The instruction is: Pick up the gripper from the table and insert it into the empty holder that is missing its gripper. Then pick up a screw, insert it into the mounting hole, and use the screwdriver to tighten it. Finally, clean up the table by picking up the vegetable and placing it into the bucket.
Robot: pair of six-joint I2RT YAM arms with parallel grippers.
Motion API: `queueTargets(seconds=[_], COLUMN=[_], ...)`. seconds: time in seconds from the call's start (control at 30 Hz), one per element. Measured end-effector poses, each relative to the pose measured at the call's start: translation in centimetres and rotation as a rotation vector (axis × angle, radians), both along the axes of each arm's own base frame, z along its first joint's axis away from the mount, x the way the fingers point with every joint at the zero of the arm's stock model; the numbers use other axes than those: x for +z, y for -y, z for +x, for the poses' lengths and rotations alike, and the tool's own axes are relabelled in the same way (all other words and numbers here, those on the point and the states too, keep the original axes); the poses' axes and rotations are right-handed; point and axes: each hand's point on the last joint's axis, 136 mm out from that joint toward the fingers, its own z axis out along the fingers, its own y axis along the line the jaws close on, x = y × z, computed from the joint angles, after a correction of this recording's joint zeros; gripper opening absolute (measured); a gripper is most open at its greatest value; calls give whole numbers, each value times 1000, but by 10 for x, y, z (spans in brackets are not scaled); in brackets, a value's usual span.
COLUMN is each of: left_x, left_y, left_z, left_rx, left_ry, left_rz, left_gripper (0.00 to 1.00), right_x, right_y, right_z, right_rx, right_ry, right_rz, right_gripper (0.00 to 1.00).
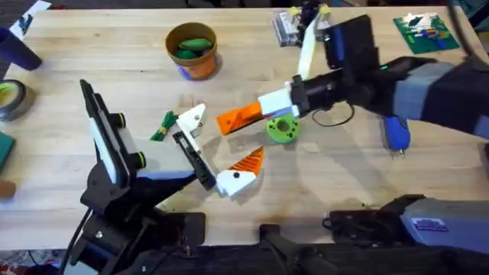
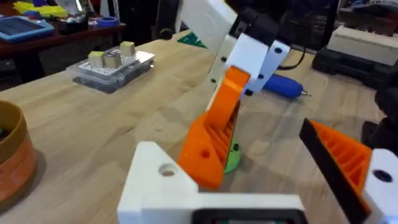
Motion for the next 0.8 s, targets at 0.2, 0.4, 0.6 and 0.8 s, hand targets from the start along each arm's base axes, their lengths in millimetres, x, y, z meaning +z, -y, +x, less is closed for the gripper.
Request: queueTargets(seconds=[0.2, 0.4, 0.6, 0.8], left_x=[0, 0, 0, 1], left_y=[0, 0, 0, 0], left_z=[0, 0, 1, 1], left_rx=[0, 0, 4, 3], left_ry=[0, 0, 5, 19], left_rz=[0, 0, 3, 9], left_gripper=[993, 993, 993, 993], right_x=[-5, -8, -4, 0], right_y=[-25, -33, -34, -29], right_z=[-11, -11, -11, -6], right_rx=[90, 135, 142, 135], right_ry=[-46, -112, -147, -171], right_rz=[53, 104, 116, 132], right_gripper=[9, 9, 9, 9])
